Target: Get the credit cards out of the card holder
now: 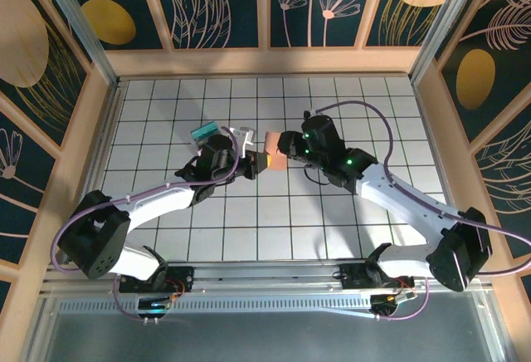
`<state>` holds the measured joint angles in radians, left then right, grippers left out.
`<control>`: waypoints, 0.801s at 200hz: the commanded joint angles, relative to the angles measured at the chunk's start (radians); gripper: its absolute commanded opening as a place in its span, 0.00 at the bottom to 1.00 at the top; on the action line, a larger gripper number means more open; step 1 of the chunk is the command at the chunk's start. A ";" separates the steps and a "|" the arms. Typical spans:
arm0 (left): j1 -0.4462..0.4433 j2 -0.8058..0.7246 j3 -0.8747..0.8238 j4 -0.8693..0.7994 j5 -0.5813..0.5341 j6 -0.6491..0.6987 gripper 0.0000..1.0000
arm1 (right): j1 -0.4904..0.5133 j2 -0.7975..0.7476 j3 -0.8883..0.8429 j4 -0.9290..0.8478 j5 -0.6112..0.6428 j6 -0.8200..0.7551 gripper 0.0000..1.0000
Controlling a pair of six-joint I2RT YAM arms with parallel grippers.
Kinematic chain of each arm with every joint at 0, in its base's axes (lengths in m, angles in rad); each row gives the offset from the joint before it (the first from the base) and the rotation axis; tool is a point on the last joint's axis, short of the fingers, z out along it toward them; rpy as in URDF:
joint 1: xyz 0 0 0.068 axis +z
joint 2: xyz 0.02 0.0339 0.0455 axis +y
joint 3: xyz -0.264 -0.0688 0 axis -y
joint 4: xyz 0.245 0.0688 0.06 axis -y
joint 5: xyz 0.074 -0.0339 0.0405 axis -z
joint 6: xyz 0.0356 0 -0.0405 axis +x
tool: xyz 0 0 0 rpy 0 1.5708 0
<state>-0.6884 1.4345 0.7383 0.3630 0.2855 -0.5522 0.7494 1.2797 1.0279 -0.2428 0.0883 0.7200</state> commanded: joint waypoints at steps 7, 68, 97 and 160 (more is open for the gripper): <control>-0.006 -0.035 -0.005 0.055 -0.005 0.011 0.00 | 0.013 0.037 0.032 -0.047 0.051 0.022 0.33; -0.006 -0.037 -0.007 0.071 0.012 -0.002 0.00 | 0.013 0.090 0.045 -0.031 0.002 0.017 0.36; -0.006 -0.033 -0.007 0.077 0.017 -0.009 0.00 | 0.014 0.101 0.038 -0.008 -0.029 0.015 0.42; -0.006 -0.036 -0.003 0.093 0.027 -0.021 0.00 | 0.014 0.124 0.029 -0.015 -0.017 0.011 0.44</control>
<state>-0.6884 1.4254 0.7357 0.3782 0.2874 -0.5545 0.7559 1.3811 1.0389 -0.2653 0.0551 0.7235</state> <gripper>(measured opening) 0.085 0.447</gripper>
